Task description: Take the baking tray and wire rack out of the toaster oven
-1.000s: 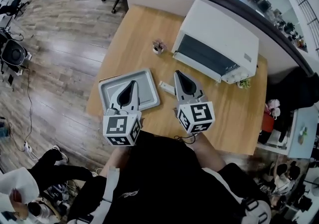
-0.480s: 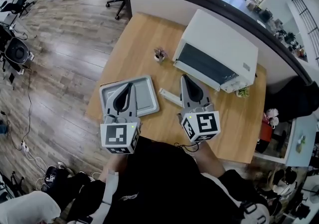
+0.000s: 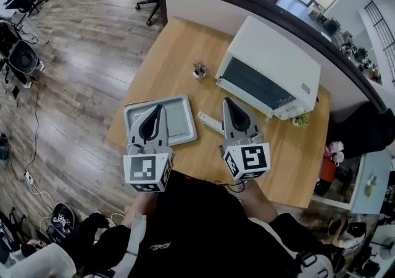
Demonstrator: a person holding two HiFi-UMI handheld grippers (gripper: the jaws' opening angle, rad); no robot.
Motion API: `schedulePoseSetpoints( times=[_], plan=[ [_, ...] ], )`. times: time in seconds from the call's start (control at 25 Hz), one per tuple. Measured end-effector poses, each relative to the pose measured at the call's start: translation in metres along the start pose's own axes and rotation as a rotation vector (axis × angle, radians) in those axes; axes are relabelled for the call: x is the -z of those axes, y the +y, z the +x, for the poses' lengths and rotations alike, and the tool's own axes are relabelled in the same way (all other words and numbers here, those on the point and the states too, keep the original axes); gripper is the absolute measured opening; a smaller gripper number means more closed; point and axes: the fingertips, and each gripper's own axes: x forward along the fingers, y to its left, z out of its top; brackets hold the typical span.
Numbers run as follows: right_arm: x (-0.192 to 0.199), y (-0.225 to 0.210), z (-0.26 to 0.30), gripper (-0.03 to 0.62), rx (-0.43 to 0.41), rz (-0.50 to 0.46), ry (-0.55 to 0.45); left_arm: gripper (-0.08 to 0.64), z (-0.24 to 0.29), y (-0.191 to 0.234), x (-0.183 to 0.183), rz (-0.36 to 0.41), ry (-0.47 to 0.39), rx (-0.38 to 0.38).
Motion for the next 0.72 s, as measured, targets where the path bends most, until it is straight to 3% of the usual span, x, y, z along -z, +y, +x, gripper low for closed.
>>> schedulePoseSetpoints(
  times=[0.72],
  plan=[
    [0.0051, 0.0019, -0.0025, 0.008, -0.018, 0.008, 0.004, 0.023, -0.0032, -0.0011, 0.0077, 0.004, 0.021, -0.02]
  ],
)
